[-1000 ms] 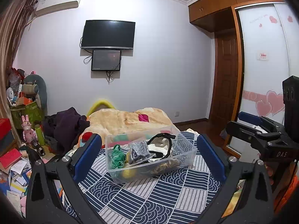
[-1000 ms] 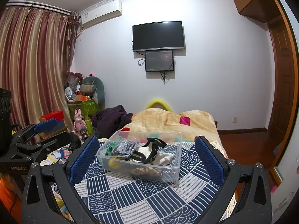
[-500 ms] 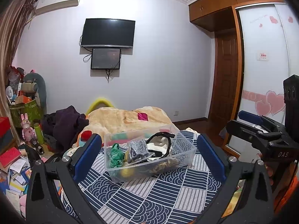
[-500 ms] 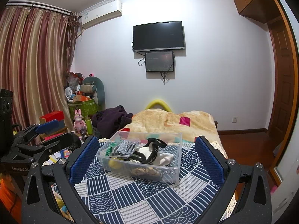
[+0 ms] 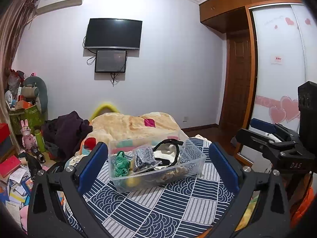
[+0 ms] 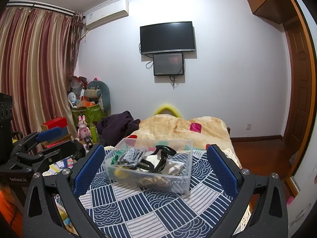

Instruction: Organize soft objects

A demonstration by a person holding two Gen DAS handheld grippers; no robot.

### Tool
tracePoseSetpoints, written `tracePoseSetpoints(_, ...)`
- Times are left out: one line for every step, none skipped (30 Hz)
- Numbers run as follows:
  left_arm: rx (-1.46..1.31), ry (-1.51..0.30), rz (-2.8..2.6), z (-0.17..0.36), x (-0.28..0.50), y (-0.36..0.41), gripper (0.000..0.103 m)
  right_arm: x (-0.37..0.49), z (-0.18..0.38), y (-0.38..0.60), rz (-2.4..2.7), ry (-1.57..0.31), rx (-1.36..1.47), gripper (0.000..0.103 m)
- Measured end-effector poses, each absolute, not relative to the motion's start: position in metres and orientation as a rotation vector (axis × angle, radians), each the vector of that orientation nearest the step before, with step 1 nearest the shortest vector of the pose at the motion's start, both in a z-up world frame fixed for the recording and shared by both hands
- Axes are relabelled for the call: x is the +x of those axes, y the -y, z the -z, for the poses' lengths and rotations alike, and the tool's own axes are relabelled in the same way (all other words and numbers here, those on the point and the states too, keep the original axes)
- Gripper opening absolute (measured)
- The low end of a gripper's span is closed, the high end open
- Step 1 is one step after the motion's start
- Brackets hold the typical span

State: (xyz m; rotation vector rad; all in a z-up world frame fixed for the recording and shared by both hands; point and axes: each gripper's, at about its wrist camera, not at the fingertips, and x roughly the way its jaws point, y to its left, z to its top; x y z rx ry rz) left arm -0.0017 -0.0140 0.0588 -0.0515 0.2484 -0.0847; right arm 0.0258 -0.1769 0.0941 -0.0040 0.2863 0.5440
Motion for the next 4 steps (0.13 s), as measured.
tracePoseSetpoints(-0.051,-0.248,0.087,-0.0587,-0.0022,0.0142,0.103,0.0257,-0.0936,0.1774,-0.544,-0.287,-0.004,0.103)
tracePoseSetpoints(-0.051,-0.247,0.087,-0.0585,-0.0025,0.0144,0.103,0.0257,-0.0937,0.1775,-0.544,-0.287,-0.004,0.103)
tracePoseSetpoints(-0.05,-0.247,0.088,-0.0582,-0.0027,0.0147,0.103,0.0257,-0.0937,0.1775,-0.544,-0.287,-0.004,0.103)
tracePoseSetpoints(-0.049,-0.248,0.09,-0.058,-0.0025,0.0151,0.103,0.0257,-0.0936,0.1774,-0.544,-0.286,-0.004,0.103)
